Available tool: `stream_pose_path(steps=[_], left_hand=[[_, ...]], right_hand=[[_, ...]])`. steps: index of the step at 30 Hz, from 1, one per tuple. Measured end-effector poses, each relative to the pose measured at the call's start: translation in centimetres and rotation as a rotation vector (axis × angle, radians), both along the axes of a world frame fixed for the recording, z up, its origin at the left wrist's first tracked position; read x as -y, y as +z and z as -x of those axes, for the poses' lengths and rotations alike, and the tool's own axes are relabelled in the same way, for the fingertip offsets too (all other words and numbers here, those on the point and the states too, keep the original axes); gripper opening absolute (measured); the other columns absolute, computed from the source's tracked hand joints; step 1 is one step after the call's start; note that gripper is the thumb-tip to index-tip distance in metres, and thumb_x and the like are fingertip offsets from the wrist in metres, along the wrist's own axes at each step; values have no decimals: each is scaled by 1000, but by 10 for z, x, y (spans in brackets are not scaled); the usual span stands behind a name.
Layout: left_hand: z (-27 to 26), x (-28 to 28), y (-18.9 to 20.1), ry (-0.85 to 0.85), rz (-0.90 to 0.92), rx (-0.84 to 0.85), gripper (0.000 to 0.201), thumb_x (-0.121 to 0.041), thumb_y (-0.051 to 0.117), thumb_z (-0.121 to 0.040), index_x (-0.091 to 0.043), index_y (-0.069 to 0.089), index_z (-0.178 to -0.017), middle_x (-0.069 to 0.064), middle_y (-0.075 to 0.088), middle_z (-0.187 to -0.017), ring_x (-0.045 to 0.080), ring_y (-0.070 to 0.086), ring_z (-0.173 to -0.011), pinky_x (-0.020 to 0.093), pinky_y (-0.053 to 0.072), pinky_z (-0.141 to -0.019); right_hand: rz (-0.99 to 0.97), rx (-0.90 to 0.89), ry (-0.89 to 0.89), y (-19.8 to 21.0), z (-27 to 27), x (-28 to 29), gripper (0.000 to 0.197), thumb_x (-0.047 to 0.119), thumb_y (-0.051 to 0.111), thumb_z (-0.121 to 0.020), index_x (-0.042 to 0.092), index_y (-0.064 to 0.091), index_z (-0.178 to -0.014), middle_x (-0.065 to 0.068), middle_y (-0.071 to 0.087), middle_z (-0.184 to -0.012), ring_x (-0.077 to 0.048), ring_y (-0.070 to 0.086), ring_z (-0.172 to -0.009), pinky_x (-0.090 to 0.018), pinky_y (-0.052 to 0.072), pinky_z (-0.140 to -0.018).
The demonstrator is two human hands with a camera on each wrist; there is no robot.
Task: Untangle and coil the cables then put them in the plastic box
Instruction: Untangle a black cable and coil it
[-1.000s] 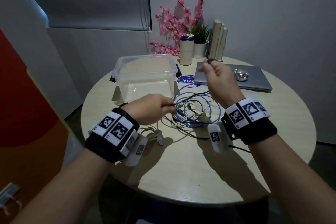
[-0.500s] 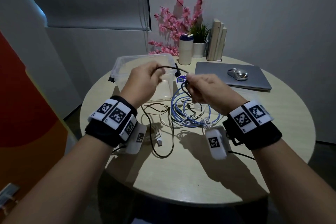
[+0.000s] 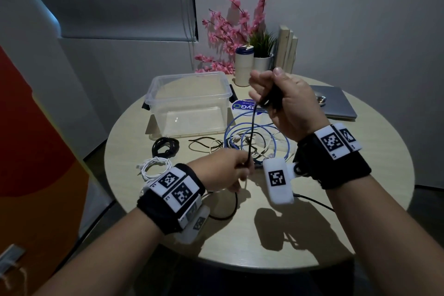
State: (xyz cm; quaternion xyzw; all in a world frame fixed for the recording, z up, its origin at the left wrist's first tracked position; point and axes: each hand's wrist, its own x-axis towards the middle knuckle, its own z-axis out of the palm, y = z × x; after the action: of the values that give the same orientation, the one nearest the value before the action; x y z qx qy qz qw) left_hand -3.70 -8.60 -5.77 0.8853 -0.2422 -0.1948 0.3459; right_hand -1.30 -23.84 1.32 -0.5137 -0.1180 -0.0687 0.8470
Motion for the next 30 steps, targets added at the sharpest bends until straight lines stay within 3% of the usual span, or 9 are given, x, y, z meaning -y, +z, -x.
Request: stream_pose_path(steps=[4, 9, 12, 15, 19, 23, 25, 27, 30], left_hand=[[7, -5, 10, -19, 32, -91, 14, -11, 45, -99, -15, 53, -88, 3, 55, -75, 19, 64, -65, 25, 54, -58], [2, -15, 45, 74, 242, 109, 13, -12, 47, -98, -13, 56, -90, 2, 54, -66, 19, 64, -62, 31, 54, -61], [-3, -20, 62, 191, 429, 183, 17, -10, 46, -98, -16, 55, -85, 2, 51, -61, 15, 61, -55, 25, 53, -53], [-12, -24, 72, 296, 536, 280, 20, -8, 49, -97, -16, 56, -80, 3, 53, -62, 14, 59, -50, 25, 50, -48], [-21, -25, 65, 344, 485, 340, 16, -11, 50, -97, -12, 58, -83, 4, 56, -70, 11, 59, -48, 24, 50, -45], [-20, -17, 42, 330, 412, 247, 24, -10, 44, -99, -17, 57, -80, 4, 57, -75, 6, 58, -44, 19, 47, -42], [-17, -12, 30, 309, 347, 215, 23, -11, 44, -99, -17, 56, -81, 6, 59, -77, 5, 58, -43, 17, 45, -42], [-13, -6, 22, 284, 285, 178, 22, -10, 43, -99, -16, 56, -82, 7, 60, -76, 8, 57, -43, 18, 44, -41], [-7, -2, 15, 250, 214, 99, 18, -10, 40, -99, -7, 54, -88, 11, 61, -77, 17, 58, -44, 21, 45, -41]], right_hand=[[590, 106, -234, -8, -3, 8, 23, 15, 47, -98, 10, 66, -88, -11, 64, -115, -14, 57, -111, -22, 41, -95], [1167, 98, -230, -22, -4, 14, 27, 28, 48, -98, 11, 67, -93, -10, 71, -92, -29, 64, -93, -42, 48, -86], [973, 28, -32, -24, 4, 8, 35, 29, 39, -101, 5, 62, -88, -3, 61, -58, -30, 62, -61, -44, 49, -75], [689, -41, 127, -19, 14, 0, 46, 36, 35, -101, 4, 56, -75, 5, 35, -48, -12, 33, -45, -27, 33, -49], [554, -10, 230, -9, 21, -3, 43, 30, 39, -101, 11, 44, -63, 8, 27, -43, -11, 20, -40, -30, 17, -53], [285, -14, 187, 4, 19, -2, 41, 31, 30, -103, 12, 40, -68, 5, 33, -40, -9, 27, -34, -29, 29, -52], [184, -19, 151, 9, 19, -1, 40, 31, 28, -103, 13, 41, -70, -1, 50, -46, -10, 33, -33, -27, 32, -52], [85, -32, 113, 11, 17, -1, 39, 30, 28, -103, 13, 41, -71, -12, 68, -74, -12, 52, -42, -22, 38, -48], [-124, -19, 141, 9, 12, -1, 37, 27, 31, -103, 9, 47, -76, -24, 66, -107, -29, 70, -90, -30, 58, -68]])
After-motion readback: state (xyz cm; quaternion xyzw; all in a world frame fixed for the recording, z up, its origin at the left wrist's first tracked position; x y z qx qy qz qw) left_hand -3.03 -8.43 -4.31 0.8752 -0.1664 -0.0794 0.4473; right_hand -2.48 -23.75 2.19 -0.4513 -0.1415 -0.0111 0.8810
